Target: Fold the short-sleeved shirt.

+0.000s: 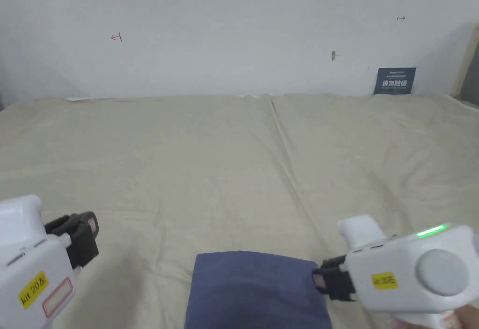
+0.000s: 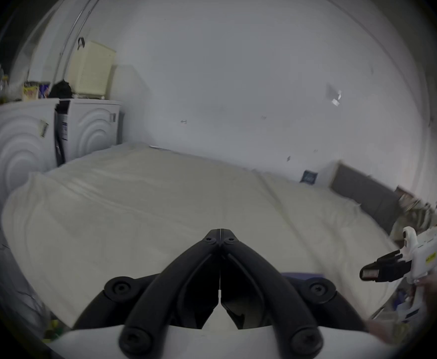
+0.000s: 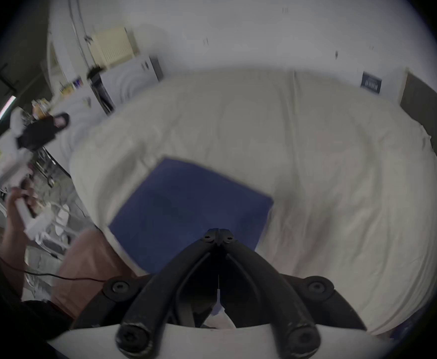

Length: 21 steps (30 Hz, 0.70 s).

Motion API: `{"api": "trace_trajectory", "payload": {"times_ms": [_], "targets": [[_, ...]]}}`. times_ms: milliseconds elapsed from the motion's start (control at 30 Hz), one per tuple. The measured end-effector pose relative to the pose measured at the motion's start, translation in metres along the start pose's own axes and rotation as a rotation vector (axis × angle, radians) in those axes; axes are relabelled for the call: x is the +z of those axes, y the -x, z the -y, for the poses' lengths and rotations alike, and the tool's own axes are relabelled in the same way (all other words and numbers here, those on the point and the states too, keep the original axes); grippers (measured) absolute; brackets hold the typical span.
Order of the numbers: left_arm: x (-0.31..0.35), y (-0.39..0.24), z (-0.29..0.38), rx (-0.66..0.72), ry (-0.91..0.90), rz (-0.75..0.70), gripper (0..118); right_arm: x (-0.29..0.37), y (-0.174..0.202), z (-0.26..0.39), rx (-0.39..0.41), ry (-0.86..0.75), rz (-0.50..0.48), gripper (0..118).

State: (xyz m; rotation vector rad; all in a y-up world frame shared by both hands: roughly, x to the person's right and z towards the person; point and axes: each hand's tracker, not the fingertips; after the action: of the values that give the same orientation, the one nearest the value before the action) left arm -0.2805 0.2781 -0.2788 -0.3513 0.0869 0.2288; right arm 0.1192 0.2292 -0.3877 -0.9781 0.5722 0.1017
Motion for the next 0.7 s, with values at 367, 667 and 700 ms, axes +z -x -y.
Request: {"api": "trace_trajectory", "payload": {"times_ms": [367, 667, 700], "targets": [[-0.087, 0.032, 0.008, 0.239, 0.530, 0.402, 1, -0.058, -0.021, 0.009, -0.038, 0.174, 0.016, 0], [-0.170, 0.025, 0.070, 0.283, 0.938, 0.725, 118, -0.056, -0.018, 0.012, -0.044, 0.161, 0.027, 0], [-0.178, 0.026, 0.077, 0.345, 0.939, 0.745, 118, -0.056, -0.016, 0.012, -0.031, 0.162, 0.032, 0]]}}
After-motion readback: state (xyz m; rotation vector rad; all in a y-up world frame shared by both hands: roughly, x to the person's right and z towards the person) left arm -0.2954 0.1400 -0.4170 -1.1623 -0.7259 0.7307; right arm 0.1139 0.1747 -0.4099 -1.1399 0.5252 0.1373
